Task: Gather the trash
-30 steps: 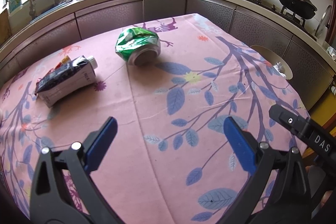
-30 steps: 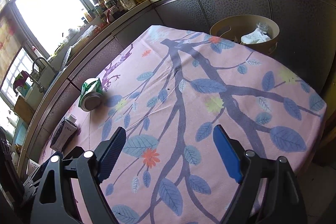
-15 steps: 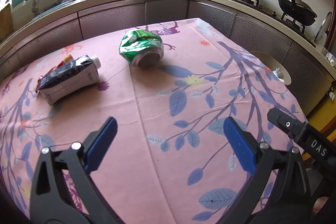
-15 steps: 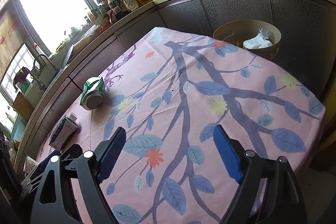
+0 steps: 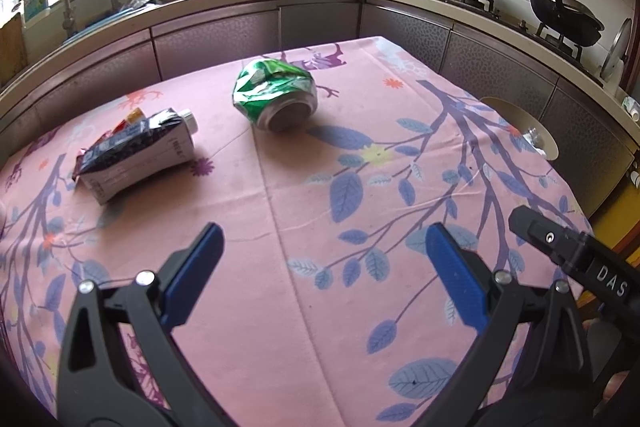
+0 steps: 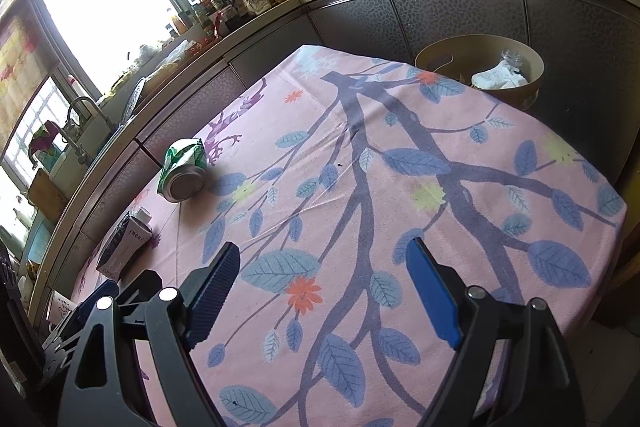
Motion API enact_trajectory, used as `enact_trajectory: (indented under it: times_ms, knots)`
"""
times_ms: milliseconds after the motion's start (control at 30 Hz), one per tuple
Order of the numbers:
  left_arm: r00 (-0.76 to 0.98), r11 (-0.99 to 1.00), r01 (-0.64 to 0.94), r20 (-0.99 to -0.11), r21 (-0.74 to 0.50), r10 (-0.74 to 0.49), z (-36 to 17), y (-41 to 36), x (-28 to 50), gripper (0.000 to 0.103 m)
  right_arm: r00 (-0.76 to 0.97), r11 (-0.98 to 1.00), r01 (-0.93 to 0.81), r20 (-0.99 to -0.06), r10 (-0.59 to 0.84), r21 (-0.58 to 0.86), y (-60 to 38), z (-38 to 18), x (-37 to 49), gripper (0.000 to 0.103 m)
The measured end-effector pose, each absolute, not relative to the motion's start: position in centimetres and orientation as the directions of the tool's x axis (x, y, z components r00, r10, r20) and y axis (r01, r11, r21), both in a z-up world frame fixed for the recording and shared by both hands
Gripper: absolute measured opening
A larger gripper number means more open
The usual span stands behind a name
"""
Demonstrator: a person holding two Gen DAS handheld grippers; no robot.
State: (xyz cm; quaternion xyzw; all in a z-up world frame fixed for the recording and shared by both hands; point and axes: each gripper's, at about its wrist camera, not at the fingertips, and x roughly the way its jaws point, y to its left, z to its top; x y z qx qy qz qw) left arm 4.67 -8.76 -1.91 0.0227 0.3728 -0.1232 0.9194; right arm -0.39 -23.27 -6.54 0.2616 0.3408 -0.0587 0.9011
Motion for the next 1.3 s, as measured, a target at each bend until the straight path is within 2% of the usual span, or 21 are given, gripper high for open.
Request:
enact_trajectory:
  times_ms: [467,667,1000,1300]
  knots:
    - [0.67,0.973,0.207,-0.71,-0.103,-0.218,-2.25,-8.24,4.94,0.097,0.772,0.841,0.273,-0.628,0.099,0.467,-23.52,-6.67,-0.5,0.081]
    - [0.671,0.978,0.189,-0.715,-0.092,-0.197,-2.51,-8.19,5.1,0.097,0.777,0.836,0.265,-0.62,0.11,0.481,-23.62,-6.74,-0.48,0.081]
    - [0.701,0.982,0.187,-0.702,0.014,-0.123,-2.35,-8.66,4.94,0.097,0.765,0.837,0.261,-0.632,0.125,0.481,-23.54,-7.05,-0.31,0.081]
    - [0.703,0.984,0.177,-0.699,-0.004,-0.129,-2.08,-8.3,4.99,0.097,0.756,0.844,0.254,-0.641,0.132,0.473,-23.43,-7.3,-0.2,0.081]
